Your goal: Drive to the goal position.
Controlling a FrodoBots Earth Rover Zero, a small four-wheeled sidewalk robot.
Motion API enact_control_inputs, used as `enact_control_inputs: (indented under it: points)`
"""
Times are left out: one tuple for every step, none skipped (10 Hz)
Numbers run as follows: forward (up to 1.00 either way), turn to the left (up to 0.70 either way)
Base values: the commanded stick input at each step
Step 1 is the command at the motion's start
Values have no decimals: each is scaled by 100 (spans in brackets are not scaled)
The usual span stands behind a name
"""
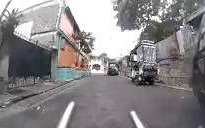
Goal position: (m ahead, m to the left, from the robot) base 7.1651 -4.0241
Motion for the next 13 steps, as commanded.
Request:
enact_control_inputs:
  points:
    - [85,-30]
    - [85,-34]
    - [85,-23]
    - [85,-13]
    - [85,-7]
    - [85,-1]
    - [85,0]
    - [85,0]
    - [85,0]
    - [85,0]
    - [85,0]
    - [85,0]
    - [85,0]
